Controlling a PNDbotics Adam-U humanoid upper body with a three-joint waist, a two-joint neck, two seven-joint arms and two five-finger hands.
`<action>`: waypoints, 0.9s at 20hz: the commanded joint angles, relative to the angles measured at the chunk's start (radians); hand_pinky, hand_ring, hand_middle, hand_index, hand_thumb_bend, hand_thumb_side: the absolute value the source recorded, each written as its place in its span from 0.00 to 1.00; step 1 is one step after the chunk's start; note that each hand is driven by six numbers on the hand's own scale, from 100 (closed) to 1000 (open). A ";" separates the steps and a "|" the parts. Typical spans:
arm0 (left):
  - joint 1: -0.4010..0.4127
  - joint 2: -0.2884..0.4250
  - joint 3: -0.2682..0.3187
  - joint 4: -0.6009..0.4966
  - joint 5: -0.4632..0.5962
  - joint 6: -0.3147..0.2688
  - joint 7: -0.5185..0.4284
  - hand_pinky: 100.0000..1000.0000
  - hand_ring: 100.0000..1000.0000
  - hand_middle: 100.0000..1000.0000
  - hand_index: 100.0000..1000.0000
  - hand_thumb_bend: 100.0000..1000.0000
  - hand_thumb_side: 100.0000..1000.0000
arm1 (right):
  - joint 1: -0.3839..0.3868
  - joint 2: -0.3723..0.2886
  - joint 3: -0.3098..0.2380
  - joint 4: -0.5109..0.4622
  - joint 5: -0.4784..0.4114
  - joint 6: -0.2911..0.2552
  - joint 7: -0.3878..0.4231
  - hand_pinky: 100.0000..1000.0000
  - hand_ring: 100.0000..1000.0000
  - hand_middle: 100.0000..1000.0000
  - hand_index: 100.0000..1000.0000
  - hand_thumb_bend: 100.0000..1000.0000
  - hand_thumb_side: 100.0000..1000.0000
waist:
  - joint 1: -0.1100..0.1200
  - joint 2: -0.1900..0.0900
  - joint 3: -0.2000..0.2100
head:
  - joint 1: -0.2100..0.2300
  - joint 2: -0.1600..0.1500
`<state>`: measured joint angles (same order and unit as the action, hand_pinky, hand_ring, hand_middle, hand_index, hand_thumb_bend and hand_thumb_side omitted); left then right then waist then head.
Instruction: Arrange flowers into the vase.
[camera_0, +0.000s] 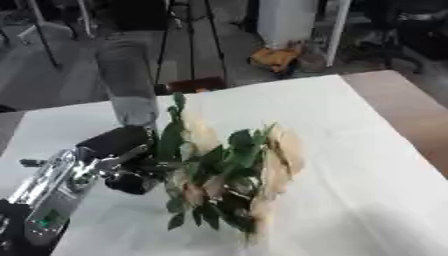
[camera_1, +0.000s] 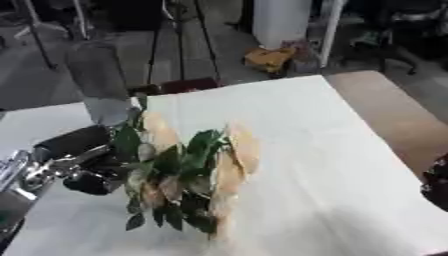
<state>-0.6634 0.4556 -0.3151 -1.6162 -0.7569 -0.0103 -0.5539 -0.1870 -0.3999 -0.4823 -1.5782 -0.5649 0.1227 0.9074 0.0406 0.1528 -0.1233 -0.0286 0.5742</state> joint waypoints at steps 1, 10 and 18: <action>-0.043 0.046 0.044 -0.070 0.051 0.047 0.015 0.00 0.00 0.00 0.03 0.00 0.01 | -0.006 -0.019 -0.011 -0.023 -0.002 0.006 0.000 0.00 0.16 0.04 0.30 0.34 0.59 | 0.007 -0.033 -0.003 | -0.003 -0.008; -0.196 0.031 0.159 -0.031 0.191 0.187 0.146 0.00 0.00 0.00 0.03 0.00 0.04 | 0.004 -0.014 -0.007 -0.026 0.001 0.021 0.000 0.00 0.16 0.04 0.30 0.34 0.59 | 0.009 -0.053 -0.023 | 0.006 -0.007; -0.236 0.056 0.145 -0.006 0.318 0.242 0.257 0.00 0.00 0.00 0.03 0.00 0.04 | 0.005 -0.015 -0.007 -0.029 0.001 0.027 0.000 0.00 0.16 0.04 0.30 0.34 0.59 | 0.011 -0.058 -0.028 | 0.010 -0.008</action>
<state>-0.8731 0.4788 -0.1756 -1.6174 -0.4601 0.2294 -0.3141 -0.1755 -0.3924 -0.4834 -1.5814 -0.5648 0.1479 0.9075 0.0409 0.1229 -0.1502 -0.0206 0.5711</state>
